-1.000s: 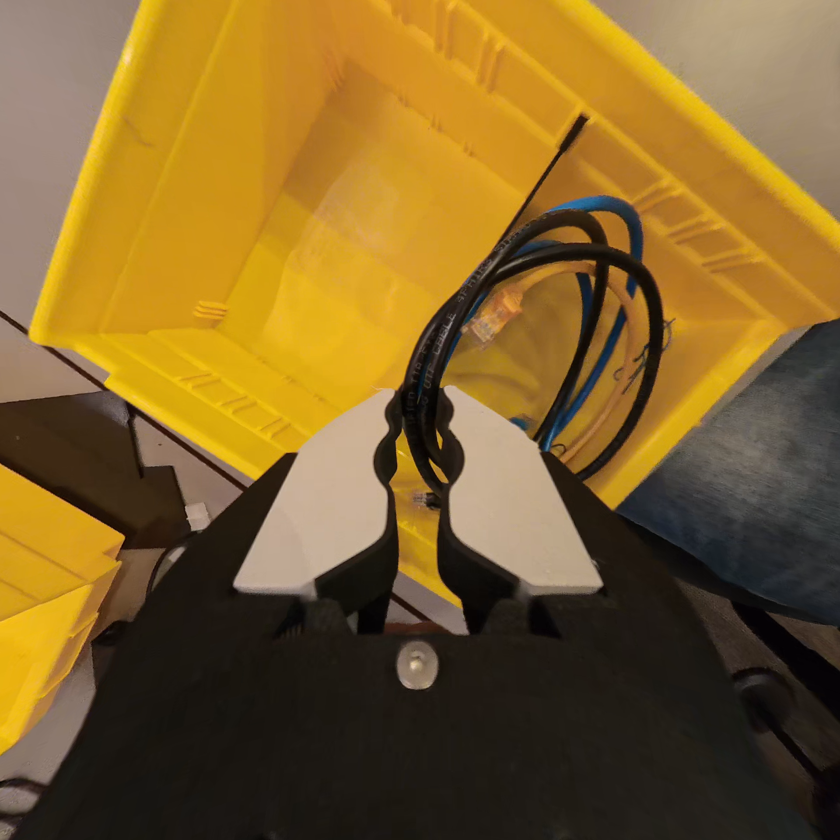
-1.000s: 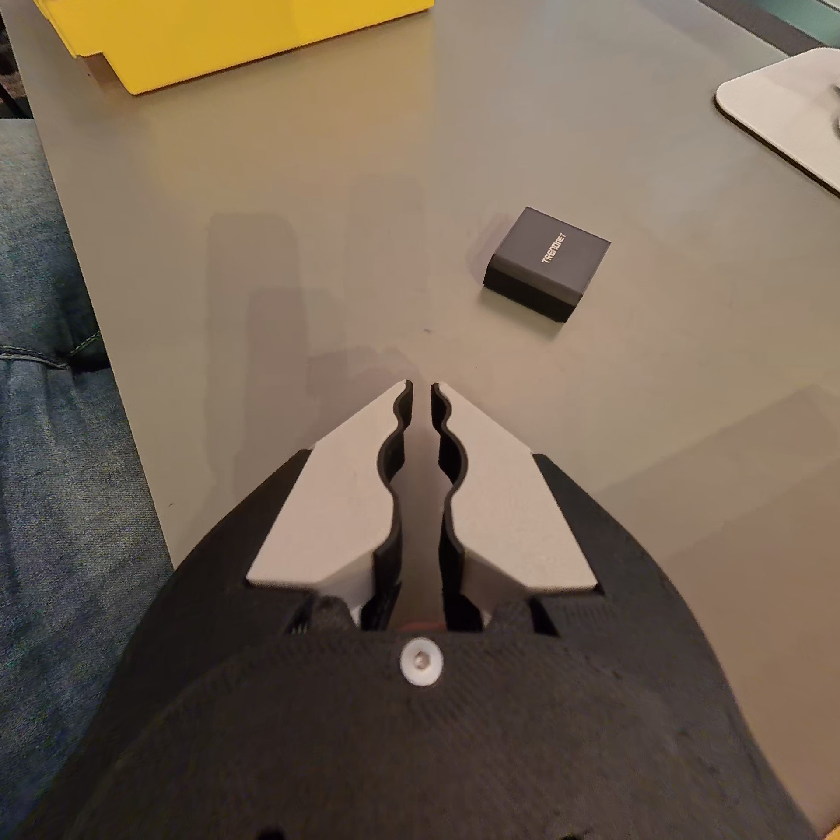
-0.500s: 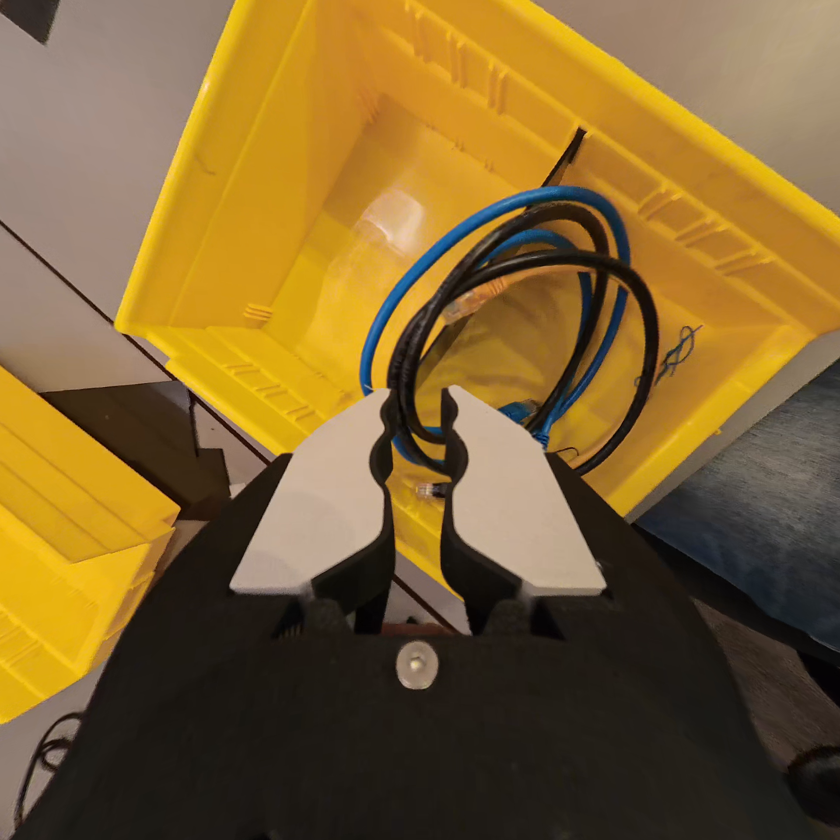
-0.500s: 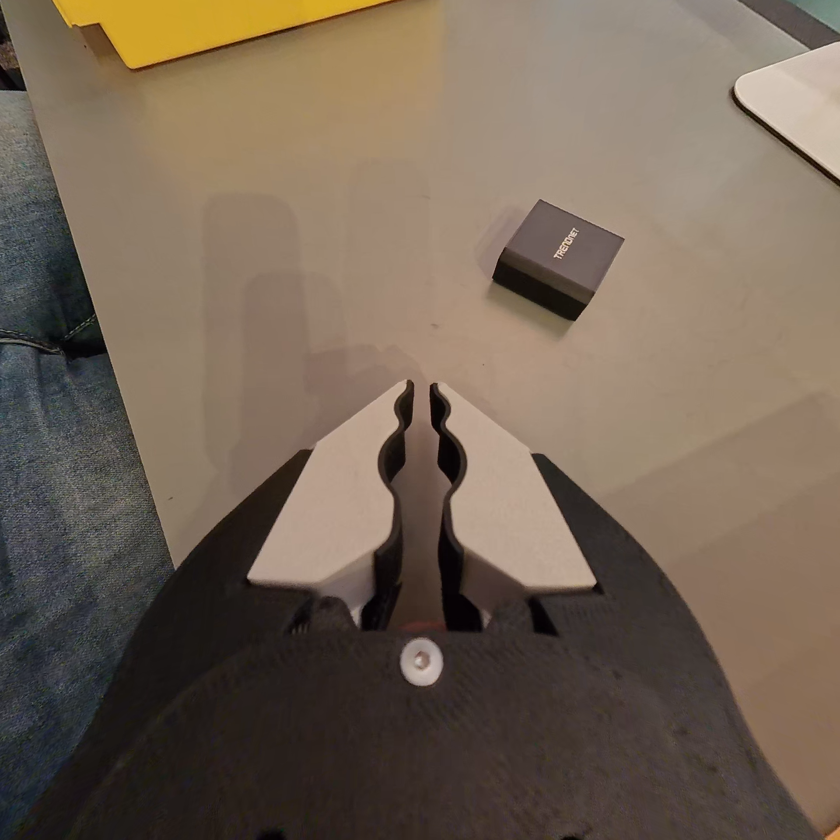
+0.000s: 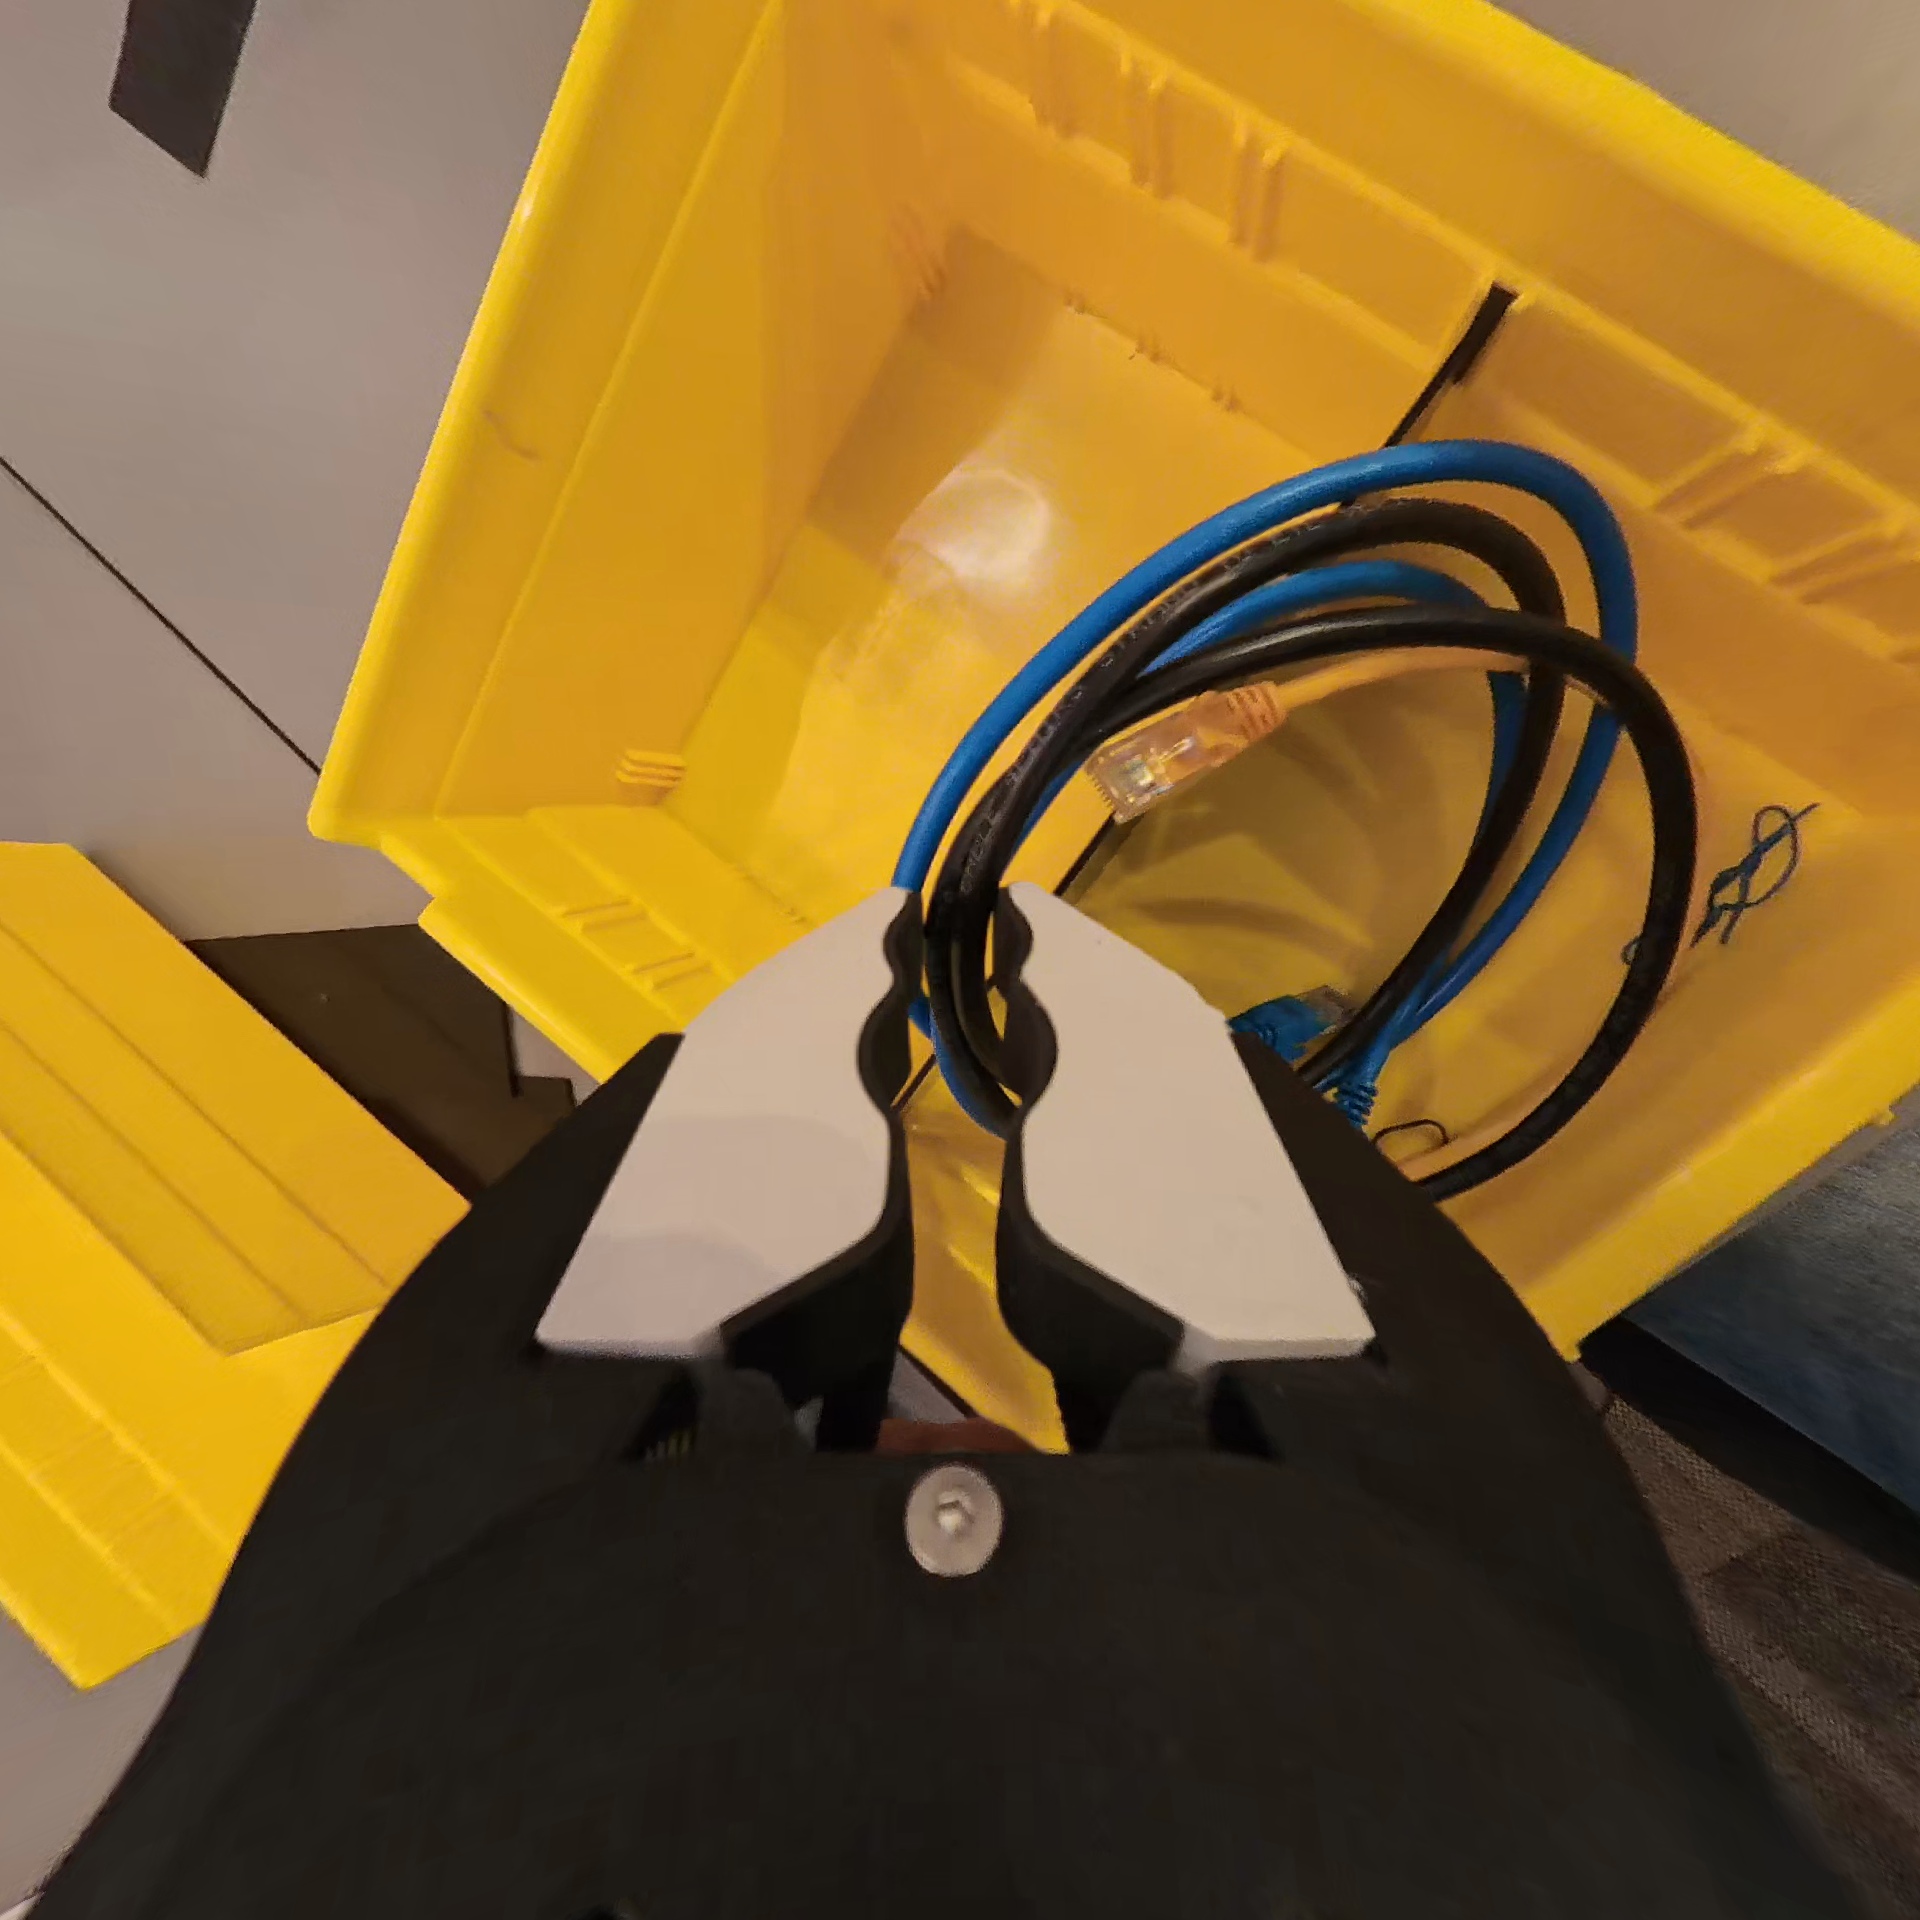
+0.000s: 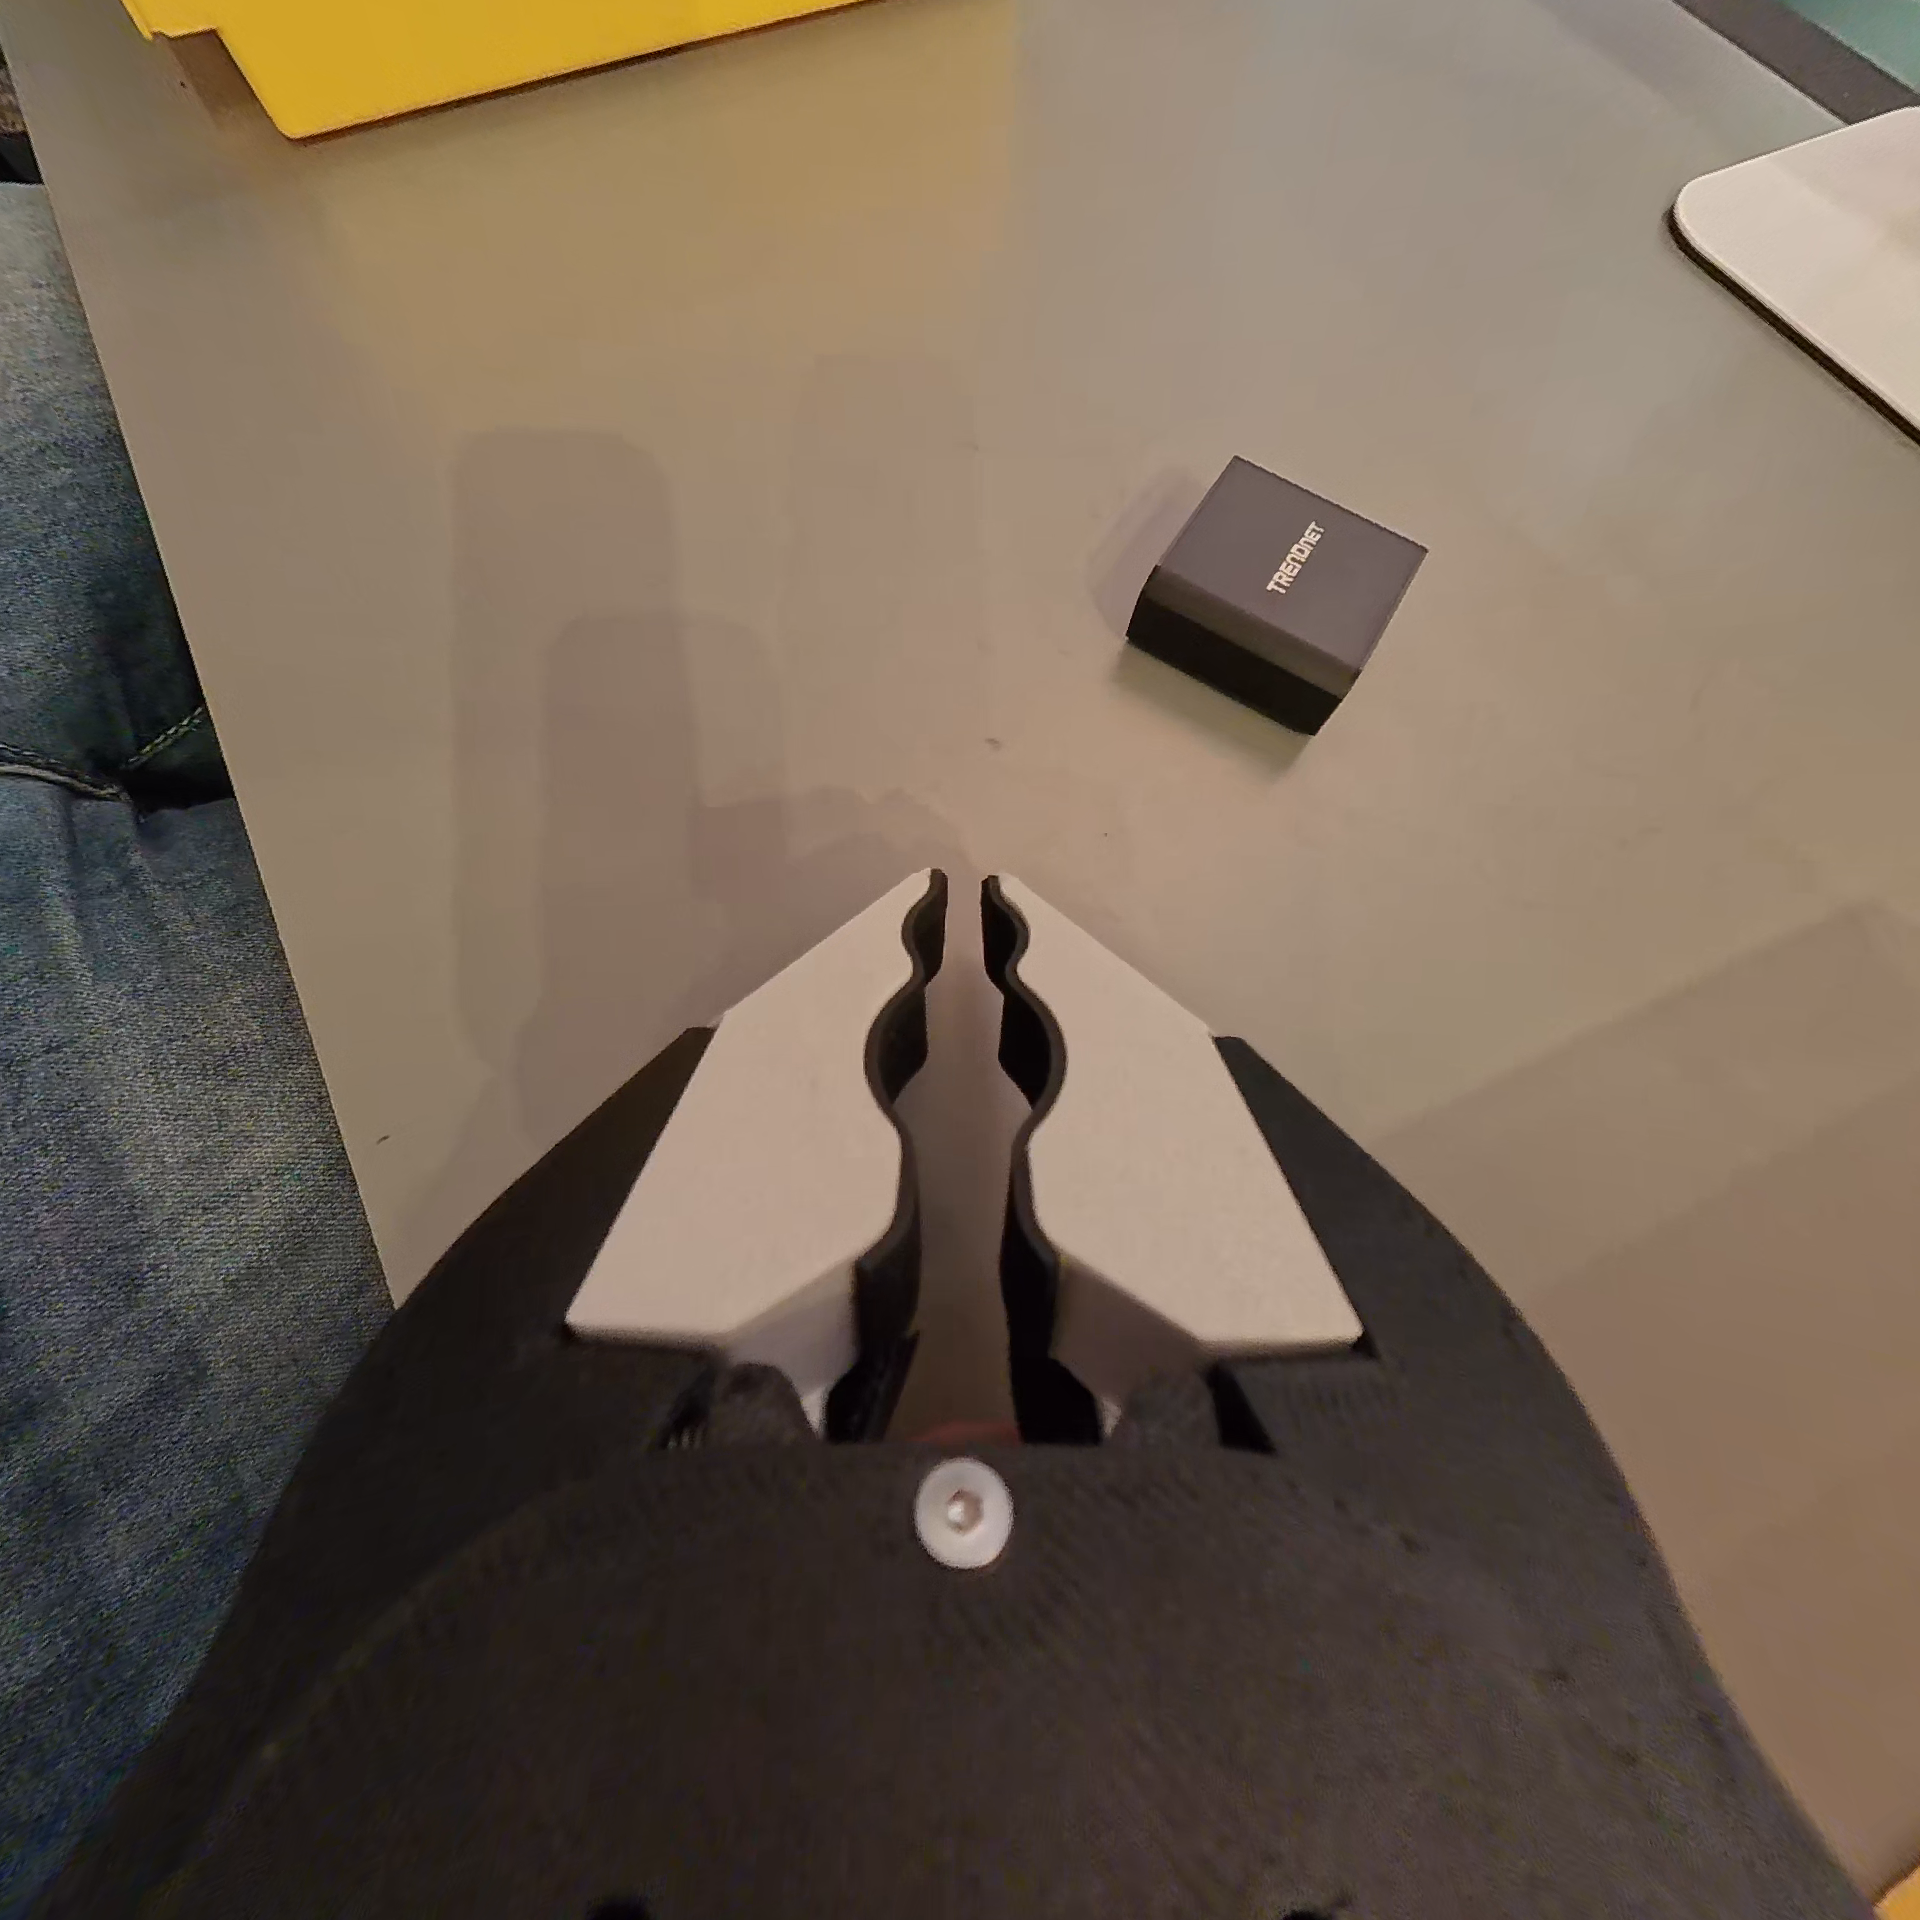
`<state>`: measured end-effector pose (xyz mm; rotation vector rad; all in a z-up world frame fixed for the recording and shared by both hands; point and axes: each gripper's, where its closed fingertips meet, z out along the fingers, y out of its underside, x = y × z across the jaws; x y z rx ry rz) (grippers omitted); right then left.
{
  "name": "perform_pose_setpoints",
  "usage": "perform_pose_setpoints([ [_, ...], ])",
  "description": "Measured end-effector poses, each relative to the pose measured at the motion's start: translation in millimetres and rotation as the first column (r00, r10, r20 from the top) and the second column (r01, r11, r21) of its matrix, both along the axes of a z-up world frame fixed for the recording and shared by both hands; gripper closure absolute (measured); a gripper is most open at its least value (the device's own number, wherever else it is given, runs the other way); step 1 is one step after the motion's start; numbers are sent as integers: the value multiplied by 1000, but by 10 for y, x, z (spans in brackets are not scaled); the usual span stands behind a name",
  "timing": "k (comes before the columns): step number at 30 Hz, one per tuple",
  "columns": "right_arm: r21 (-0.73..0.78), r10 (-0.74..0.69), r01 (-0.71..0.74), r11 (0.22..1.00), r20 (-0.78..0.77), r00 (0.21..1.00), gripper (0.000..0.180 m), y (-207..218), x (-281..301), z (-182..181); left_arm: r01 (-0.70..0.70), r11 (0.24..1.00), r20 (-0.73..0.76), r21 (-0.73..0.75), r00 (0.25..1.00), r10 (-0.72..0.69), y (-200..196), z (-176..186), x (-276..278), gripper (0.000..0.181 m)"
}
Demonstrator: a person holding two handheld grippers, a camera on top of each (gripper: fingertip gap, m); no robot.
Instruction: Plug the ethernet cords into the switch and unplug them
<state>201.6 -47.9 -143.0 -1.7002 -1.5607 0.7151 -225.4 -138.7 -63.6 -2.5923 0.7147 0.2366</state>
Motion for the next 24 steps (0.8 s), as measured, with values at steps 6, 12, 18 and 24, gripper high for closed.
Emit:
perform_pose_setpoints([
  [6,-7,8,-8,1000,4,1000,174,-11,-2,-7,-12,999,-13,42,1000,12,-56,110,4,174],
  [12,-11,10,-10,1000,8,1000,175,-14,-4,-15,-13,997,-9,80,1000,14,-176,341,36,174],
  [18,-8,9,-9,1000,8,1000,175,-13,-4,-14,-27,984,-30,178,999,33,-294,695,51,175],
  [24,-9,12,-12,1000,7,1000,175,-19,-3,-11,-72,941,-36,331,995,89,-471,1236,49,175],
])
